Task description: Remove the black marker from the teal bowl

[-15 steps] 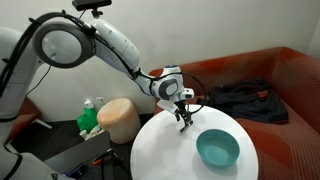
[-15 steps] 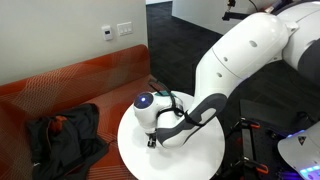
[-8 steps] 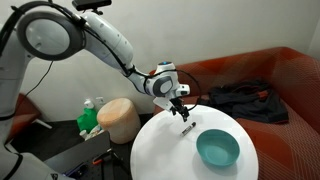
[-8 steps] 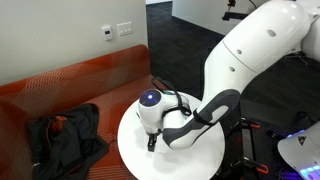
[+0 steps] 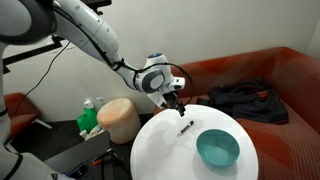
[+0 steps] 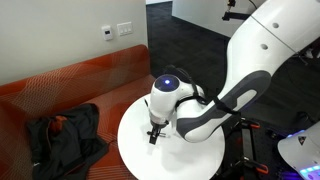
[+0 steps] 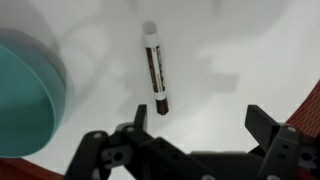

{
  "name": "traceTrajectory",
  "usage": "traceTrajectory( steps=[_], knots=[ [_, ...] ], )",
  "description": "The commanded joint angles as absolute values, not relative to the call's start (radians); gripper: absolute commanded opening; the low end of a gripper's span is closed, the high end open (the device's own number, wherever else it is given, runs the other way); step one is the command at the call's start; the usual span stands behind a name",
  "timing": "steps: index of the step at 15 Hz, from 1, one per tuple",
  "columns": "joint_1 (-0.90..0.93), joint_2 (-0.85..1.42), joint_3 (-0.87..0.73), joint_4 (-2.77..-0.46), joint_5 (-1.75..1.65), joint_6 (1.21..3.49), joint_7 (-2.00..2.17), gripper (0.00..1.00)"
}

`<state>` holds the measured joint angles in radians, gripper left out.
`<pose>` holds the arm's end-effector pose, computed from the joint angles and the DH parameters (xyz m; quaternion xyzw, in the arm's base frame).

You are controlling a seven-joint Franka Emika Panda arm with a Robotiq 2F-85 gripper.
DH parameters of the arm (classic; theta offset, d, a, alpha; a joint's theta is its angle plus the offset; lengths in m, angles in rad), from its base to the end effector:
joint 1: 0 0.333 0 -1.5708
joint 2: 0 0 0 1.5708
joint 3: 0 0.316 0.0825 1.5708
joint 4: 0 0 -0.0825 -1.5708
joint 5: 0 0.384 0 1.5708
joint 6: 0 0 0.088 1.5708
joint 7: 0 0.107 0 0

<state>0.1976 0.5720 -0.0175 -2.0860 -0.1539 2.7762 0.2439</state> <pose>0.5808 0.1126 0.1563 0.9968 0.0399 0.0650 0.0231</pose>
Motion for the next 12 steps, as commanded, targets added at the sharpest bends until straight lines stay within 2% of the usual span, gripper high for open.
traceTrajectory(
  steps=[1, 8, 9, 12],
  knots=[
    [0.228, 0.455, -0.055, -2.216, -0.141, 2.847, 0.286, 1.0],
    [0.257, 0.355, -0.086, -2.329, -0.155, 2.897, 0.308, 1.0],
    [0.238, 0.41, -0.072, -2.266, -0.147, 2.866, 0.276, 1.0],
    [0.241, 0.387, -0.071, -2.292, -0.15, 2.867, 0.279, 1.0]
  ],
)
